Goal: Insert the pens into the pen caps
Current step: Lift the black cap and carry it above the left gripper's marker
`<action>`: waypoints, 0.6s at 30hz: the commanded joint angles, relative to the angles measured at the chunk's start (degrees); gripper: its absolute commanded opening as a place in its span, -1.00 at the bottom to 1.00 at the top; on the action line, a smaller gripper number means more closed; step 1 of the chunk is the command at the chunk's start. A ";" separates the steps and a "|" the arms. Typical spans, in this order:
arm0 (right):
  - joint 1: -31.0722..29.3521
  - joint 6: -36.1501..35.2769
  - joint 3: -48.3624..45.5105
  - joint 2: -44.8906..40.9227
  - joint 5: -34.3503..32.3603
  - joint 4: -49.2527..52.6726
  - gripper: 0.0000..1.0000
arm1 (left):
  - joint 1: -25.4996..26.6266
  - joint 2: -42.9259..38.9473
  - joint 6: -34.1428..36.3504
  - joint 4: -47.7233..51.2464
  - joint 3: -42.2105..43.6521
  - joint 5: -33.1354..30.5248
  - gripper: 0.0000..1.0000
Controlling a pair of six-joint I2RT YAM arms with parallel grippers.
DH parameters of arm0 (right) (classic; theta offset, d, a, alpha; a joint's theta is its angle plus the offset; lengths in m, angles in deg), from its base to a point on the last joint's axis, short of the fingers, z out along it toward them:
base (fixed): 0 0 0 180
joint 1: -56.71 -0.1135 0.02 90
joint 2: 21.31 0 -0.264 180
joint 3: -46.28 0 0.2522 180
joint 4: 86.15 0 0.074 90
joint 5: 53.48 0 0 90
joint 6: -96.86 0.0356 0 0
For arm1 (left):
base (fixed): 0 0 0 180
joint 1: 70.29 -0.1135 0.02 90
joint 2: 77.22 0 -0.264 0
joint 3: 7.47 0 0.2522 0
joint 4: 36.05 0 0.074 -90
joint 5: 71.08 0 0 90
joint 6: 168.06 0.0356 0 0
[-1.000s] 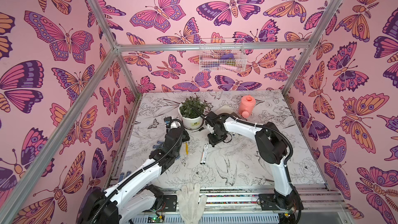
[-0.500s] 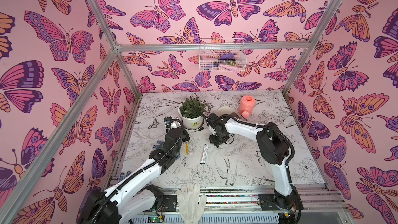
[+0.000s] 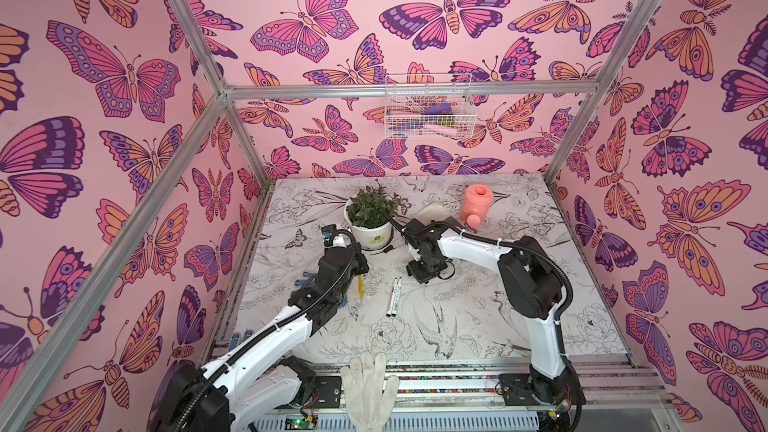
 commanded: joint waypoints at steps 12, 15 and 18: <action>10.81 9.97 -11.86 -31.37 22.70 -27.06 -0.89 | 4.74 9.97 9.42 -14.02 -3.08 29.15 -1.00; 10.80 13.42 -14.40 -33.85 27.79 -35.66 -0.88 | 7.19 12.38 11.68 -15.64 -4.70 29.81 -1.00; 10.71 16.09 -16.20 -35.01 31.00 -41.12 -0.89 | 8.84 13.46 13.69 -17.65 -5.38 29.85 -1.00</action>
